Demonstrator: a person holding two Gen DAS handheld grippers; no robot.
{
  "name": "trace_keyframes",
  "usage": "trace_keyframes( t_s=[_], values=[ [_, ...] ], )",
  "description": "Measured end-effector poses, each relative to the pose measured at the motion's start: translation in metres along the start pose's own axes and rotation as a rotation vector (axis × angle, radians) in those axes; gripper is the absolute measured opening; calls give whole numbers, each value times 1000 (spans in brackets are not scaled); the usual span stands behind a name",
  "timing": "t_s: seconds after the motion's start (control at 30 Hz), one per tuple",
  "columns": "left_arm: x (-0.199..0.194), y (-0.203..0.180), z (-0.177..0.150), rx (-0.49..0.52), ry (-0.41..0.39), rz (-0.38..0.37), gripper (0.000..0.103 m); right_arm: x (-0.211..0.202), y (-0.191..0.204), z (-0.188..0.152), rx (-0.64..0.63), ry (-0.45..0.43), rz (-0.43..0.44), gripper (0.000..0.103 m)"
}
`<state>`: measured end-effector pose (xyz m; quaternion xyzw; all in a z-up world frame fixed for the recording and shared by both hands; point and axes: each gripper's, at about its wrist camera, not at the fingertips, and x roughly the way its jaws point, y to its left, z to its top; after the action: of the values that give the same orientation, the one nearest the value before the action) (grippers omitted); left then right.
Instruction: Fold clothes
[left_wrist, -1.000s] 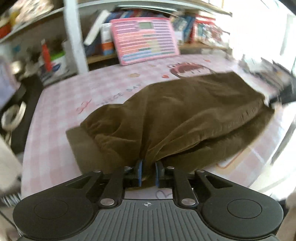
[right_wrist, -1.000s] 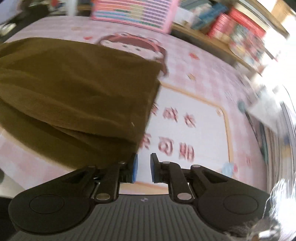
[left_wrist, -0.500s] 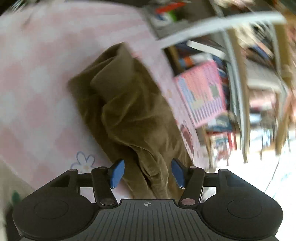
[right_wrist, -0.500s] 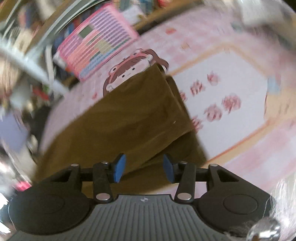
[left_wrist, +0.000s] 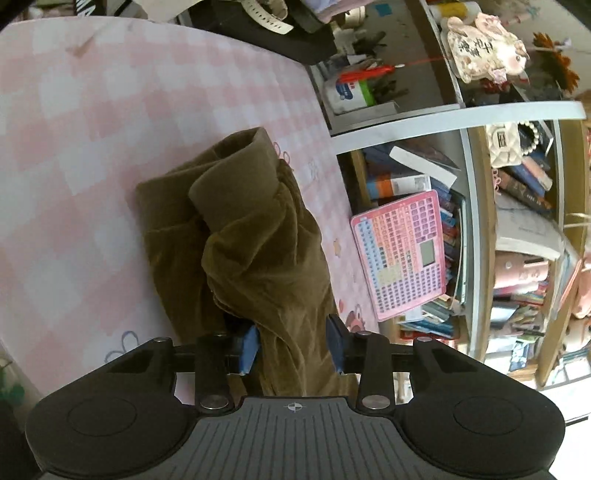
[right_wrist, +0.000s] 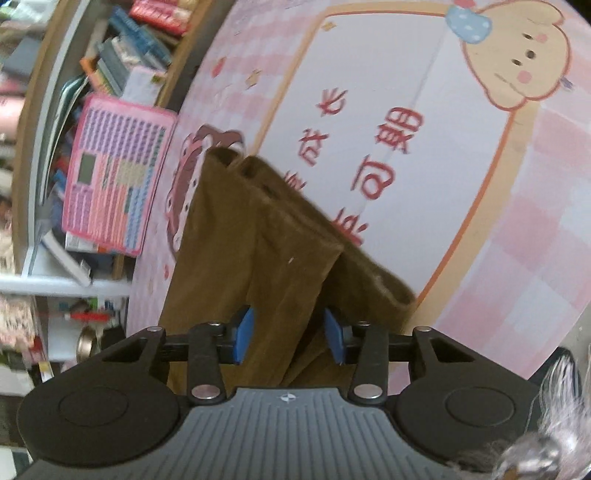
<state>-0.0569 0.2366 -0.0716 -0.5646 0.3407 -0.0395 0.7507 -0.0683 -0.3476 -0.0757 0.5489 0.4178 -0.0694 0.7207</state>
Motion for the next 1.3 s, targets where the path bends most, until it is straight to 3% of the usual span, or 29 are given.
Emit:
trace_keyframes(
  t_s=[0.13,0.17,0.2,0.23,0.27,0.33,0.5,0.57,0.67,0.8,0.9,1.03,1.17,1.27,1.3],
  values=[
    [5,12,0,-47,-4,22,39,6,-6,6,36,-7,17,38],
    [8,18,1,-75,-1,29,36,7,-5,6,36,-8,18,31],
    [9,23,2,-105,-9,28,34,8,-3,8,35,-10,16,8],
    [9,27,3,-134,-18,26,15,8,2,10,32,-15,24,5],
    [10,26,6,-138,-35,23,5,7,9,12,22,-24,38,5],
    [11,7,15,-79,-63,3,5,0,35,19,-48,-66,105,4],
    [2,-72,34,144,-137,-162,4,-46,134,31,-316,-224,346,3],
    [-11,-86,35,209,-139,-207,4,-75,143,21,-356,-267,411,3],
    [-23,-73,34,229,-90,-191,5,-96,114,-3,-331,-243,360,3],
    [-3,-3,21,91,26,-13,4,-56,38,-34,-206,-99,107,3],
    [9,29,13,33,52,85,4,-23,-3,-44,-122,-43,-30,3],
    [11,15,15,72,48,58,5,-24,11,-40,-162,-76,9,3],
    [-4,-23,19,146,47,-79,5,-60,59,-32,-243,-173,148,3],
    [-4,-14,16,143,66,-45,5,-85,57,-31,-196,-211,178,3],
    [-4,-11,15,141,73,-30,5,-78,47,-32,-180,-185,137,3]
  ],
)
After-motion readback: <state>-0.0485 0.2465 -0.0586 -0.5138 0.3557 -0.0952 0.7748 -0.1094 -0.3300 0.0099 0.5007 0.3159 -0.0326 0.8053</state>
